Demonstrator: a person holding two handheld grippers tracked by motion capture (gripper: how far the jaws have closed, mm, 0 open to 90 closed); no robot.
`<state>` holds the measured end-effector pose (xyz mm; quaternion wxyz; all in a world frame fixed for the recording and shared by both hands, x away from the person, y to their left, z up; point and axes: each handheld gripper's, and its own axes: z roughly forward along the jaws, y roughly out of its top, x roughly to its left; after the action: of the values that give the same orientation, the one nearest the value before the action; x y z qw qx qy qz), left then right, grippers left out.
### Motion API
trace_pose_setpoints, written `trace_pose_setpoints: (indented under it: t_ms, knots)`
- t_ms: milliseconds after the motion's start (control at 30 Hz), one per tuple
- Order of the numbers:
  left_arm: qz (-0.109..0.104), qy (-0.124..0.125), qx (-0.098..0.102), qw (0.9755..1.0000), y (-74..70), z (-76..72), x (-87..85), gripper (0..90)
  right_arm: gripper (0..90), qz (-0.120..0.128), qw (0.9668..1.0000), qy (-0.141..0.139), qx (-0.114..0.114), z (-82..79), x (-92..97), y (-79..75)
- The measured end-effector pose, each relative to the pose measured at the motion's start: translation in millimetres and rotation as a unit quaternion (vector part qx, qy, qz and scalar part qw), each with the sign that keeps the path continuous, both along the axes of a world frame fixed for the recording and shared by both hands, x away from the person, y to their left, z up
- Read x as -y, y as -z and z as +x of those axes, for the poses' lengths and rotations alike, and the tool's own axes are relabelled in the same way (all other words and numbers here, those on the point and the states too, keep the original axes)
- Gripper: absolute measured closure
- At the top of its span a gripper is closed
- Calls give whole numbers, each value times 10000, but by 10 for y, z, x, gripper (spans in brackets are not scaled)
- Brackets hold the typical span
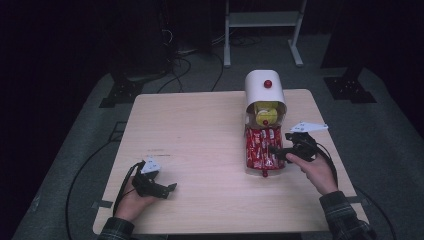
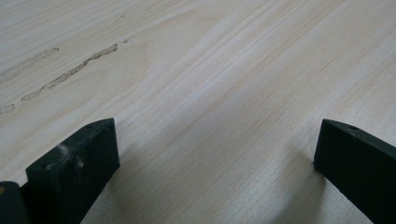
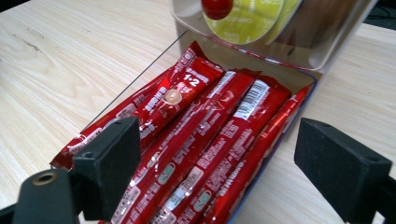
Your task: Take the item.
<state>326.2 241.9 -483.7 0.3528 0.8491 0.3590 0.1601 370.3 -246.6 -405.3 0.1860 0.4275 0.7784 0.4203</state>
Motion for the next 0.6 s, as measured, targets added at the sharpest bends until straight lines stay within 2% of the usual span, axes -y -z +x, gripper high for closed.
trace_pose_setpoints:
  t_ms: [600]
  knots:
    - [-1, -1, 1, 10000, 0, 0, 0, 0, 142, -110, 9998, -162, 13, 32, -177, 53]
